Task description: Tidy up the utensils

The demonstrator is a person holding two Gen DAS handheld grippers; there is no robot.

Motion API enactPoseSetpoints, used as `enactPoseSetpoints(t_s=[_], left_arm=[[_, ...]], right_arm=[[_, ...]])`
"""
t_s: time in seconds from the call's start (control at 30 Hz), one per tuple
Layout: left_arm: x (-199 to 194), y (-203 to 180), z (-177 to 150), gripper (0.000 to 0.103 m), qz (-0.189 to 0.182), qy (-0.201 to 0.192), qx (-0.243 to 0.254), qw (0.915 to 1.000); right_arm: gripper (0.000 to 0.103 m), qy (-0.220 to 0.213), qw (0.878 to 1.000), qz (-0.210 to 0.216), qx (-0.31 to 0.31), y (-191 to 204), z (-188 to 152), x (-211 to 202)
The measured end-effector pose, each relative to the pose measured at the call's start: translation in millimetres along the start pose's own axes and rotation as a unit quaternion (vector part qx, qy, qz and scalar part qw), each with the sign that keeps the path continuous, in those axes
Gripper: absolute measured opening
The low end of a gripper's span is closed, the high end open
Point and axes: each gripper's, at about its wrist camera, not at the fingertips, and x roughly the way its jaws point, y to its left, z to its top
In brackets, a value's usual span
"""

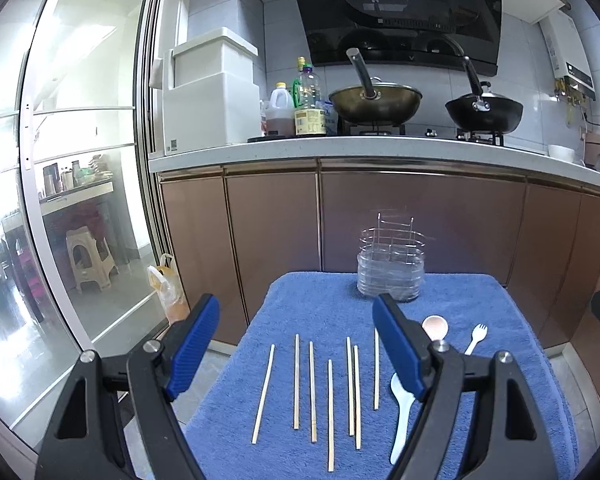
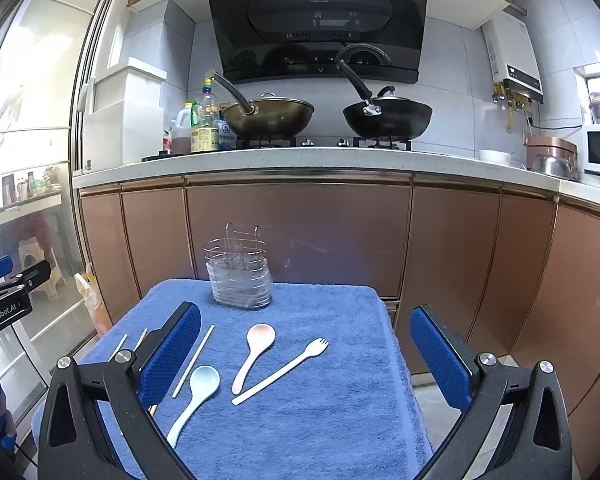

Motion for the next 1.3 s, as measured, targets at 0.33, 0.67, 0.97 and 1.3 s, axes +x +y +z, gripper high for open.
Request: enactPoseSetpoints(t_s=[0.33,0.67,0.97,1.3], left_arm=[[11.7,-0.1,3.4,0.078,-0.009,0.012,0.001,0.9999],[52.4,30.5,16.8,0.078,-0.031,0.068,-0.013,0.9971],[110.9,51.3,-8.1,0.077,-0.083,0.197,-0.043,0.9760],[193.7,-10.7,-16.6,0.066,-0.175,0.308,-0.031,0.9347]], right_arm=[[0.103,0.007,1.000,-0.017,-0.008,-12.4,14.4,14.5],[0.095,0.040,0.999,0.003,-0.008,-20.8,15.0,35.4],[0.082,0.108,0.993,0.053,0.008,-30.2,0.9,80.2],[0.068,0.195,0.976,0.097,0.015,-34.5,-23.9,153.3]])
